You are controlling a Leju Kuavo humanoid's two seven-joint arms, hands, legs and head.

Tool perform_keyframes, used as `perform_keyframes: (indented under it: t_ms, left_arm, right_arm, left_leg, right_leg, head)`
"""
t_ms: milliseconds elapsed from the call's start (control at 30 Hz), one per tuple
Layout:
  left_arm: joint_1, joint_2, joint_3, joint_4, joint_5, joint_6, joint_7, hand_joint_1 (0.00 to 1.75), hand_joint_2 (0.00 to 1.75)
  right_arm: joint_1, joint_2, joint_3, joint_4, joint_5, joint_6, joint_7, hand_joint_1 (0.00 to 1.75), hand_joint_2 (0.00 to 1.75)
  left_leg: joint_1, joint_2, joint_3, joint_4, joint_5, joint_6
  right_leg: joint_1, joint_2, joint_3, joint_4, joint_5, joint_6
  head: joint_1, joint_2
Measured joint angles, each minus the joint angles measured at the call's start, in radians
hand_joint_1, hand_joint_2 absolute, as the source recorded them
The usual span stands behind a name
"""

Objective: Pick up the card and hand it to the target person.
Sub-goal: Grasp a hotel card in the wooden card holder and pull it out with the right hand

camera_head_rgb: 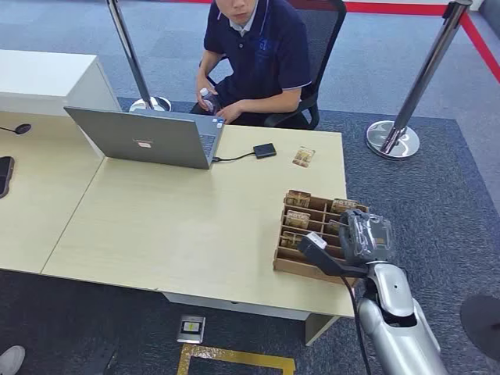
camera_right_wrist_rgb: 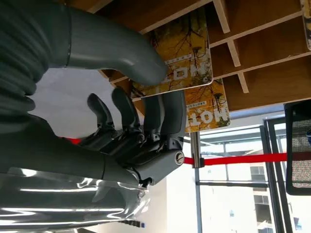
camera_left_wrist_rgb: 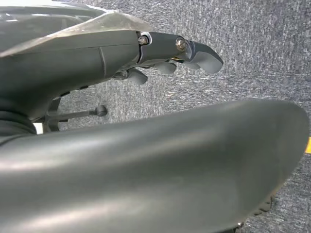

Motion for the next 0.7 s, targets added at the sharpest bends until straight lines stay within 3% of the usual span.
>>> perform_keyframes:
  t_ms: [367,700]
  left_arm:
    - [0.000,0.000,0.000,0.000,0.000,0.000,0.000,0.00,0.00]
    - [0.001,0.000,0.002,0.000,0.002,0.000,0.000,0.00,0.00]
  right_arm:
    - [0.015,-0.002,0.000,-0.034,0.018,-0.023,-0.006,1.75,1.75]
    - [0.070,-0.016,0.002,-0.289,0.057,-0.013,-0.056,1.75,1.75]
  left_leg:
    - [0.000,0.000,0.000,0.000,0.000,0.000]
    - [0.000,0.000,-0.002,0.000,0.000,0.000]
  right_leg:
    - [0.000,0.000,0.000,0.000,0.000,0.000]
    - [0.000,0.000,-0.002,0.000,0.000,0.000]
  head:
    - [0.000,0.000]
    - [0.000,0.000]
